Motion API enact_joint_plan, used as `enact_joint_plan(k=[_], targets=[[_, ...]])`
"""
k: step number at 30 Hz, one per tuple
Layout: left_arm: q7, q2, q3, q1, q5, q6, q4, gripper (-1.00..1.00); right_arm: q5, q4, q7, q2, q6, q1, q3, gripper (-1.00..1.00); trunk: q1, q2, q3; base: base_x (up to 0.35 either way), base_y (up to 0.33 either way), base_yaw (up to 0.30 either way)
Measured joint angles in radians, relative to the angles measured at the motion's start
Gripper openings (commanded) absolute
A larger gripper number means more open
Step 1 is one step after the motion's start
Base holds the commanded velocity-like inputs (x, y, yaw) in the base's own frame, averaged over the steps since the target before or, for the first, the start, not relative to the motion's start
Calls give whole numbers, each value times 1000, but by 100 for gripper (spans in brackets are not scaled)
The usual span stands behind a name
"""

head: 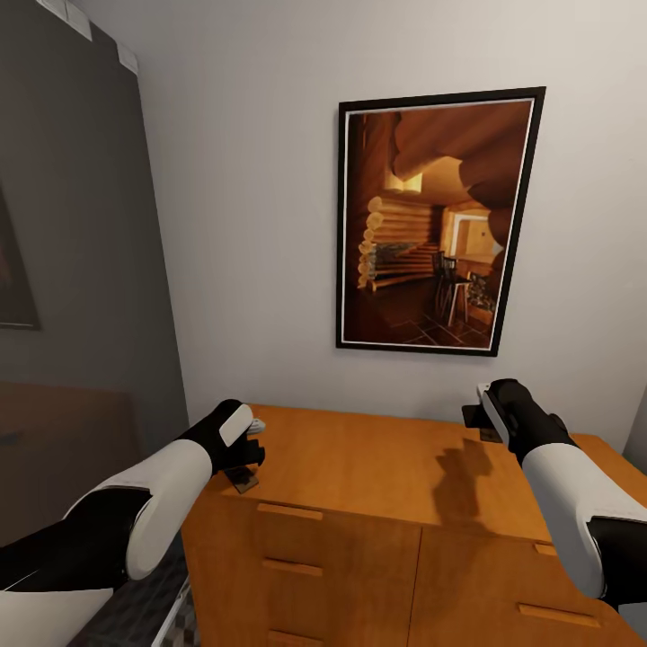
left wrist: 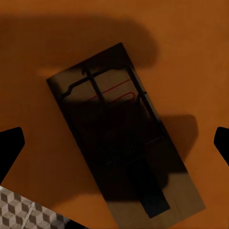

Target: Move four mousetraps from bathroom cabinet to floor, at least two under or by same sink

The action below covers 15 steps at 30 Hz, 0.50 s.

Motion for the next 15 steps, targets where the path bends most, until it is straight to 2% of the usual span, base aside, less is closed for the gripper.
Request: enact_joint_plan(k=[8, 15], targets=[[0, -1, 0, 0, -1, 0, 0, 100, 1, 0, 1, 0, 0, 0, 0, -100, 0, 0, 0, 0, 0, 0], [0, 0, 1, 0, 2, 0, 0, 100, 0, 0, 1, 0, 0, 0, 0, -100, 27, -49, -22, 0, 0, 0]])
